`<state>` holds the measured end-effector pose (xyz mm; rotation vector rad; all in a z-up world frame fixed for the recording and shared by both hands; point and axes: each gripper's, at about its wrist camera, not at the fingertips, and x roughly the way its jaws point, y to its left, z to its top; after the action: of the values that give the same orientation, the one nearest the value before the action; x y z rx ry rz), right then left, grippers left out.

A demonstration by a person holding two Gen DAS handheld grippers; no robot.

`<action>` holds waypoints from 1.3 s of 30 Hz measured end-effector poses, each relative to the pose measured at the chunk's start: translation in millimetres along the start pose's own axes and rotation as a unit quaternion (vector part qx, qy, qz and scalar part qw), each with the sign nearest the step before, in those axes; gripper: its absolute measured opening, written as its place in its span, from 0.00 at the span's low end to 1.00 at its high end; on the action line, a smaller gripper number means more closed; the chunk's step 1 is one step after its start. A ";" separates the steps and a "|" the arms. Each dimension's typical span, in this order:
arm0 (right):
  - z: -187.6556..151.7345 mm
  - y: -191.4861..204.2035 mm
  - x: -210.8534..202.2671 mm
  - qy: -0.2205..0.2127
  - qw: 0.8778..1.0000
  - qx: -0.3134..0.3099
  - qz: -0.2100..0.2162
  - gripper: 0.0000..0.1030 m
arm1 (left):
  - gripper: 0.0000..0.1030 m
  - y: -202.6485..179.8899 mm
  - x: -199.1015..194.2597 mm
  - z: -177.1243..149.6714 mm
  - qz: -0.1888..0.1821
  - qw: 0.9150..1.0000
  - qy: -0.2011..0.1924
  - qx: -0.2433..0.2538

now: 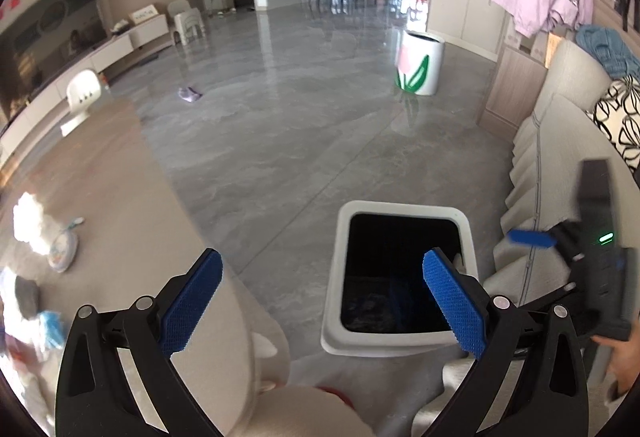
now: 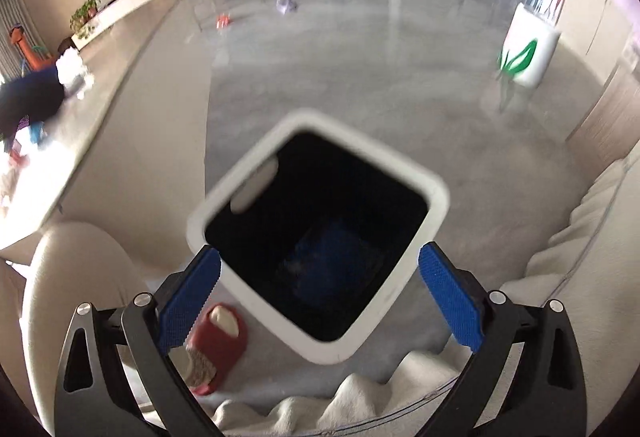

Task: Collect trash
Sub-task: 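Return both tools to the table, then grasp the white tissue with the left tool while the right grasps the blue-filled bag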

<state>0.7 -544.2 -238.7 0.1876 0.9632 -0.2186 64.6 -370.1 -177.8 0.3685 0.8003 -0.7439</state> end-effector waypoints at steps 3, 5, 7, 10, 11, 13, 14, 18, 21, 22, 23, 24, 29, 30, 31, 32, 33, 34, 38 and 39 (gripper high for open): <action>17.8 15.9 -39.4 -0.058 0.998 -0.011 0.017 0.96 | 0.96 16.2 -17.5 -3.4 0.016 1.000 -0.016 -0.017; 27.4 32.8 -61.0 -0.089 0.995 -0.028 0.039 0.96 | 0.96 32.8 -34.2 -8.0 0.030 0.998 -0.033 -0.037; 36.2 53.3 -77.9 -0.114 0.991 -0.052 0.049 0.96 | 0.96 48.7 -49.6 -13.0 0.045 0.996 -0.043 -0.059; 47.8 95.7 -99.0 -0.151 0.981 -0.099 0.065 0.96 | 0.96 74.9 -72.9 -22.0 0.068 0.992 -0.057 -0.090; 51.2 105.2 -102.6 -0.164 0.978 -0.109 0.063 0.96 | 0.96 83.2 -80.2 -25.7 0.076 0.990 -0.060 -0.098; 53.3 128.0 -109.9 -0.192 0.972 -0.128 0.049 0.96 | 0.96 98.2 -96.4 -36.0 0.098 0.987 -0.067 -0.112; 52.2 144.1 -113.6 -0.209 0.966 -0.147 0.049 0.96 | 0.96 104.9 -102.7 -40.2 0.108 0.985 -0.069 -0.118; 61.6 190.9 -116.7 -0.218 0.947 -0.186 0.148 0.96 | 0.96 135.7 -131.6 -66.6 0.148 0.974 -0.079 -0.153; 73.5 223.2 -115.2 -0.205 0.935 -0.205 0.205 0.96 | 0.96 162.1 -148.6 -89.0 0.177 0.964 -0.081 -0.179; 75.7 235.2 -113.7 -0.200 0.933 -0.212 0.212 0.96 | 0.96 173.0 -154.2 -100.0 0.189 0.960 -0.082 -0.188; 78.0 247.5 -110.4 -0.197 0.930 -0.220 0.219 0.96 | 0.96 183.3 -159.5 -109.7 0.198 0.957 -0.083 -0.197; 80.7 258.2 -106.5 -0.191 0.929 -0.227 0.222 0.96 | 0.96 191.7 -162.1 -116.4 0.206 0.953 -0.081 -0.205; 85.3 304.8 -80.5 -0.165 0.928 -0.244 0.230 0.96 | 0.96 233.1 -162.9 -155.9 0.232 0.941 -0.062 -0.240; 82.0 312.2 -78.9 -0.154 0.927 -0.245 0.240 0.96 | 0.96 239.0 -161.1 -161.4 0.236 0.939 -0.059 -0.242; 82.0 320.7 -71.4 -0.141 0.927 -0.243 0.248 0.96 | 0.96 243.4 -158.8 -167.4 0.240 0.938 -0.055 -0.244; 83.3 326.1 -64.3 -0.135 0.928 -0.243 0.248 0.96 | 0.96 249.6 -156.3 -171.7 0.241 0.938 -0.051 -0.246; 82.5 332.5 -59.6 -0.133 0.928 -0.250 0.242 0.96 | 0.96 254.7 -153.0 -177.0 0.241 0.937 -0.047 -0.248; 83.0 340.0 -54.0 -0.129 0.928 -0.259 0.233 0.96 | 0.96 259.9 -147.4 -183.2 0.241 0.937 -0.040 -0.252; 81.7 361.7 -29.9 -0.108 0.928 -0.275 0.229 0.96 | 0.96 274.6 -131.8 -197.8 0.232 0.934 -0.022 -0.272; 81.0 365.1 -25.8 -0.104 0.927 -0.276 0.229 0.96 | 0.96 277.3 -126.9 -200.9 0.231 0.932 -0.015 -0.278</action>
<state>147.8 -211.0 -149.9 -0.1317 0.7115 0.4582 102.7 -7.9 -205.8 0.0230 0.8177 -0.0647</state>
